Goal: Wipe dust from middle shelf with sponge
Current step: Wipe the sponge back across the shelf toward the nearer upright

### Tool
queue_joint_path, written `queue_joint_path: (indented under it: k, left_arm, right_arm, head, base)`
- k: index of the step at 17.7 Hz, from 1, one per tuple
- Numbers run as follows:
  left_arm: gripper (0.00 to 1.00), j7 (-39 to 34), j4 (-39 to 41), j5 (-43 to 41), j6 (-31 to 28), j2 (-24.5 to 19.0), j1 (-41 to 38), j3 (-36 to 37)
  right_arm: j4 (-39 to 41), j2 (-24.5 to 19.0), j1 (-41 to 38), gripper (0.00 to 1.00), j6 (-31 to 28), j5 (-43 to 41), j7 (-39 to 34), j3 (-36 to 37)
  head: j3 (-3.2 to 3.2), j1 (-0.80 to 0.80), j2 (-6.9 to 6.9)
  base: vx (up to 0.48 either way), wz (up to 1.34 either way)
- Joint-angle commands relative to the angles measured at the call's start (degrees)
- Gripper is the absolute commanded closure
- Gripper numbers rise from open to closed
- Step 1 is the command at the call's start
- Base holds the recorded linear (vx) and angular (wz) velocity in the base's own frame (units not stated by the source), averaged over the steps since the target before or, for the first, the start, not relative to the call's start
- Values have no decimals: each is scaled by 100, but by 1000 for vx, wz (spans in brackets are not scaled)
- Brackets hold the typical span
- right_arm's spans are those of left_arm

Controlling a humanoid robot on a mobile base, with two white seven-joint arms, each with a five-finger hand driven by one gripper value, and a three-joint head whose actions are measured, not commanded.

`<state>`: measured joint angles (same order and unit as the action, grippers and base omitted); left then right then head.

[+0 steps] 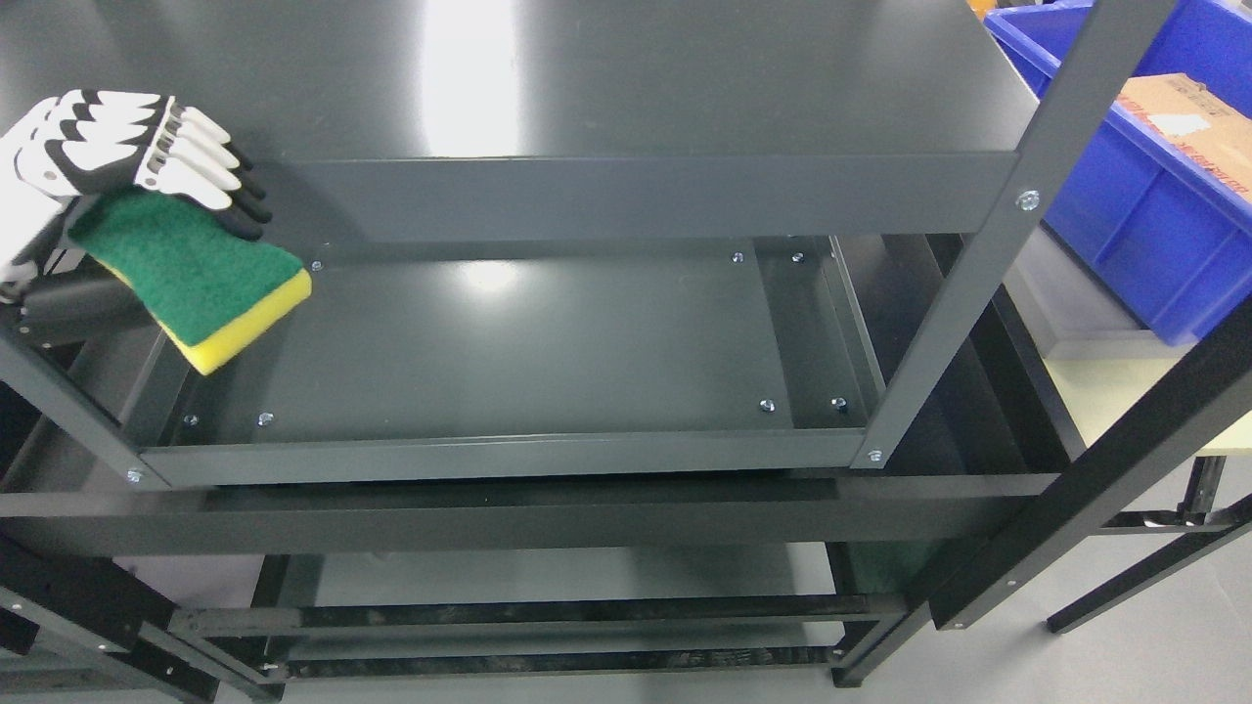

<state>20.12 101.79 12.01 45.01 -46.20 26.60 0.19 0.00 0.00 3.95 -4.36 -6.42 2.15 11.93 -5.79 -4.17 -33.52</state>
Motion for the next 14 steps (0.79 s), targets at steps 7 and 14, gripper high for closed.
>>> queue_joint_path:
  k: [7, 14]
  left_arm:
    - [100, 816, 8, -1191, -1, 2542, 1523, 1764]
    - [100, 1266, -404, -2666, -1, 4503, 1796, 2099]
  right_arm:
    - [100, 100, 0, 0, -4, 0, -4, 3]
    - [100, 100, 0, 0, -4, 0, -4, 3]
  head:
    - [0, 0, 0]
    - [0, 0, 0]
  base:
    - [0, 0]
    - [0, 0]
